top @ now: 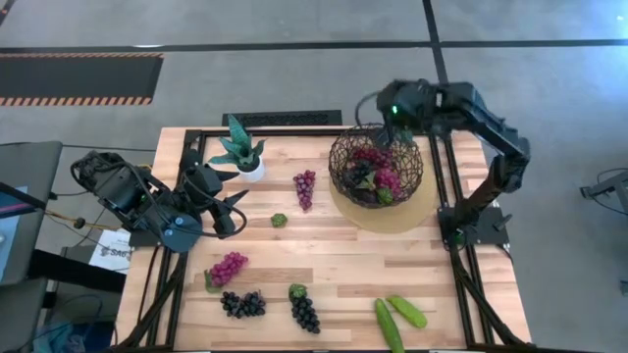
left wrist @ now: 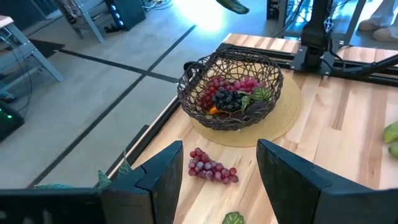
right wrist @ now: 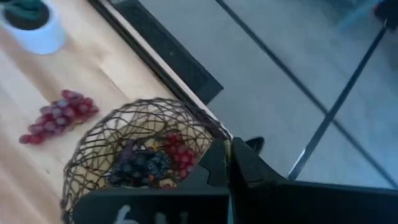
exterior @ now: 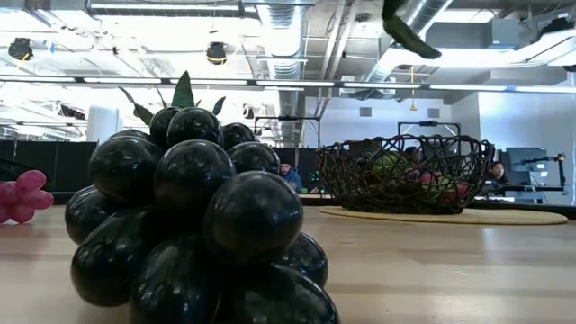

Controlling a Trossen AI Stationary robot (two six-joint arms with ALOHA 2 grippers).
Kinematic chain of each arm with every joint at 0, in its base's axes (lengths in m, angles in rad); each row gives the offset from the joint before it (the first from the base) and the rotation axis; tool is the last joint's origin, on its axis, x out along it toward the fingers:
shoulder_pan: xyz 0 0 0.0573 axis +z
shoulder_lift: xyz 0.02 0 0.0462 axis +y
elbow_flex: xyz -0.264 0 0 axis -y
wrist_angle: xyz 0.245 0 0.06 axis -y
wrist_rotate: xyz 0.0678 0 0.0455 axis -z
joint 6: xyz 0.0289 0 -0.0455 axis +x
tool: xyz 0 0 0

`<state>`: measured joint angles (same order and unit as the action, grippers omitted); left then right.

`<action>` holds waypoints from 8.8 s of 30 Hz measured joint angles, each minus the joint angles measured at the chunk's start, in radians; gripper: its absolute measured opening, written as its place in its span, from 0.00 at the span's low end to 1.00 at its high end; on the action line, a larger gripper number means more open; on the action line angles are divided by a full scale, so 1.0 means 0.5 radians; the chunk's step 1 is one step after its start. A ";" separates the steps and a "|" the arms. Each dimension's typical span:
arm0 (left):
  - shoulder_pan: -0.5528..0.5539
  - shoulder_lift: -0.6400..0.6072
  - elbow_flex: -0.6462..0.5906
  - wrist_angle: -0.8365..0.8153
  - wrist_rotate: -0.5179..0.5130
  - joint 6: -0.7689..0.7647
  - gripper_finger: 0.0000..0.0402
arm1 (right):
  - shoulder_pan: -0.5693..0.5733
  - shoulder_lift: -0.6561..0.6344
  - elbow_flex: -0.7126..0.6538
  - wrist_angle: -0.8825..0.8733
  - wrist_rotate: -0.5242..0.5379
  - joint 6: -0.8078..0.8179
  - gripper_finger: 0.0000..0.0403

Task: Build produce basket
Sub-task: Put the green chili pepper into the black wire basket, then put the green cucumber into the black wire basket

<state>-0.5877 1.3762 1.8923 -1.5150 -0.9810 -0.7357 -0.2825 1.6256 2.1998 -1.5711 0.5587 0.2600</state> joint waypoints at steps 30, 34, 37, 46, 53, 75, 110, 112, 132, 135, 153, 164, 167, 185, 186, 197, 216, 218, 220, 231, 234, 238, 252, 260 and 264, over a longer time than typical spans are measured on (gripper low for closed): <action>0.001 0.000 0.001 -0.010 0.062 0.001 0.48 | -0.406 -0.101 -2.149 1.739 -1.062 0.243 0.00; 0.001 0.000 0.001 -0.010 0.066 -0.004 0.48 | -0.380 -0.101 -2.188 1.711 -1.062 0.254 0.03; 0.001 0.000 0.001 -0.010 0.068 -0.005 0.48 | -0.346 -0.108 -2.187 1.705 -1.063 0.219 0.09; 0.001 0.000 0.001 -0.011 0.067 -0.005 0.48 | -0.297 -0.113 -1.992 1.374 -1.065 0.166 0.31; 0.001 0.000 0.001 -0.011 0.066 -0.001 0.48 | -0.257 -0.113 -1.582 0.894 -1.185 0.181 0.49; 0.069 0.027 -0.018 -0.091 0.118 -0.353 0.47 | 1.200 -0.102 -1.057 0.566 -0.966 1.317 0.57; 0.182 0.053 -0.228 0.414 0.169 -0.179 0.42 | 2.299 0.759 -1.082 0.470 -1.535 2.305 0.57; 0.182 0.053 -0.228 0.423 0.174 -0.175 0.42 | 2.285 0.793 -1.083 0.479 -1.532 2.217 0.57; 0.182 0.054 -0.228 0.432 0.266 -0.175 0.42 | 2.243 0.331 -1.902 1.295 -1.177 2.485 0.48; 0.182 0.054 -0.228 0.431 0.262 -0.175 0.42 | 2.251 0.242 -2.029 1.305 -1.155 2.526 0.46; 0.182 0.054 -0.228 0.429 0.206 -0.177 0.42 | 2.252 0.186 -2.216 1.649 -1.171 2.447 0.46; 0.182 0.054 -0.228 0.431 0.206 -0.194 0.42 | 2.209 0.192 -2.217 1.640 -1.171 2.292 0.40; 0.182 0.054 -0.228 0.431 0.206 -0.195 0.42 | 2.186 0.191 -2.217 1.635 -1.171 2.304 0.29; 0.182 0.054 -0.228 0.423 0.220 -0.169 0.42 | 2.159 0.186 -2.222 1.539 -1.062 2.355 0.01; 0.182 0.054 -0.228 0.422 0.220 -0.168 0.42 | 2.155 0.178 -2.222 1.542 -1.077 2.348 0.01; 0.182 0.054 -0.228 0.414 0.222 -0.143 0.42 | 1.969 0.161 -2.220 1.505 -1.395 2.277 0.11; 0.182 0.054 -0.228 0.407 0.222 -0.122 0.42 | 1.766 0.161 -2.218 1.175 -1.717 1.687 0.42; 0.182 0.054 -0.228 0.407 0.222 -0.122 0.42 | 1.733 0.161 -2.218 1.183 -1.762 1.654 0.49; 0.182 0.054 -0.228 0.407 0.219 -0.122 0.42 | 1.704 0.161 -2.218 1.208 -1.797 1.558 0.56; 0.182 0.054 -0.228 0.407 0.208 -0.139 0.42 | 1.645 0.161 -2.184 1.415 -1.793 1.378 0.66; 0.182 0.054 -0.228 0.407 0.207 -0.140 0.42 | 1.645 0.161 -2.184 1.417 -1.791 1.507 0.66; 0.182 0.054 -0.228 0.407 0.205 -0.140 0.42 | 1.645 0.161 -2.185 1.454 -1.756 1.655 0.66; 0.182 0.053 -0.228 0.405 0.211 -0.138 0.42 | 1.651 0.400 -2.190 1.418 -2.032 1.509 0.66; 0.182 0.053 -0.228 0.391 0.211 -0.140 0.42 | 1.646 0.422 -2.187 1.405 -2.107 1.399 0.66; 0.182 0.053 -0.228 0.391 0.211 -0.140 0.42 | 1.645 0.422 -2.187 1.416 -2.055 1.383 0.66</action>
<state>-0.4966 1.4029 1.7782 -1.3193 -0.8753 -0.8059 0.5400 1.8366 1.1061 -0.8633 -0.4686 0.9516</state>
